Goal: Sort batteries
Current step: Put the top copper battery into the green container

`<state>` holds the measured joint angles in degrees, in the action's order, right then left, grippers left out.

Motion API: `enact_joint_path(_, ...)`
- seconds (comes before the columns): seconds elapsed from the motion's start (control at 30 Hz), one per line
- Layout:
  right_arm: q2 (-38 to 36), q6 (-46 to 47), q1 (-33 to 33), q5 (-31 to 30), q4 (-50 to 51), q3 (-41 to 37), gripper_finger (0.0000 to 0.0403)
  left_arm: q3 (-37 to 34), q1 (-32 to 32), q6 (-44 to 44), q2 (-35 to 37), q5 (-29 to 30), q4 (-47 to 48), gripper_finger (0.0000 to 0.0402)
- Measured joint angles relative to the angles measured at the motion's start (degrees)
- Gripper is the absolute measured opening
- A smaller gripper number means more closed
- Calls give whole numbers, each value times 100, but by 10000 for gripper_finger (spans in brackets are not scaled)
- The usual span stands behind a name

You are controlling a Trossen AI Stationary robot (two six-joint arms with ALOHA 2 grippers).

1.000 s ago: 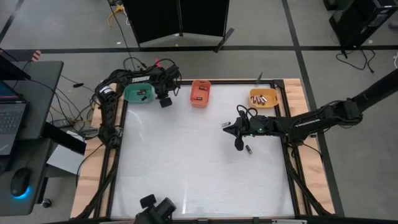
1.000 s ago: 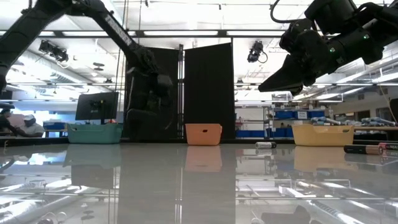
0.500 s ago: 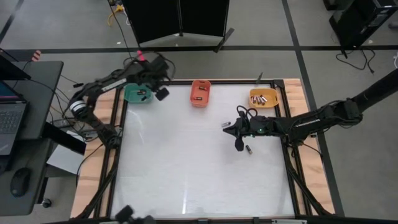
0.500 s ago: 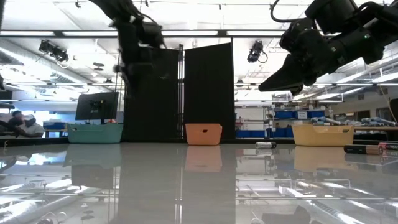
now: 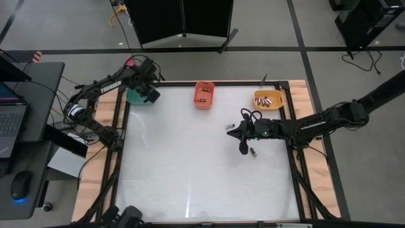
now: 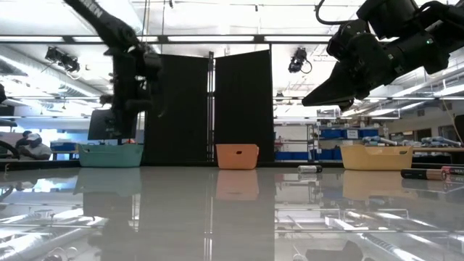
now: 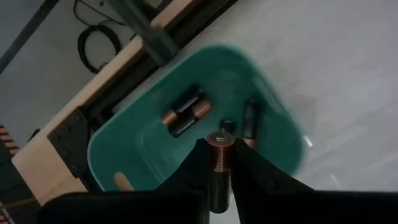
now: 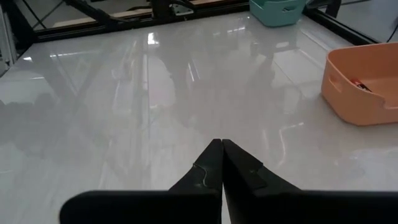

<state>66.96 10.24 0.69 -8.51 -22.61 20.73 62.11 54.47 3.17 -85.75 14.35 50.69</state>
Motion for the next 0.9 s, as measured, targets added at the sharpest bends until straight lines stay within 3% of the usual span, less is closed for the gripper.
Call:
enact_joint_path(0.33,0,-37,0,-109,-4,0,12,-788,433,186,-10,-35,-1046,43)
enact_joint_path(0.9,0,-99,0,-144,-4,0,12,-885,480,110,-612,-144,-1478,43)
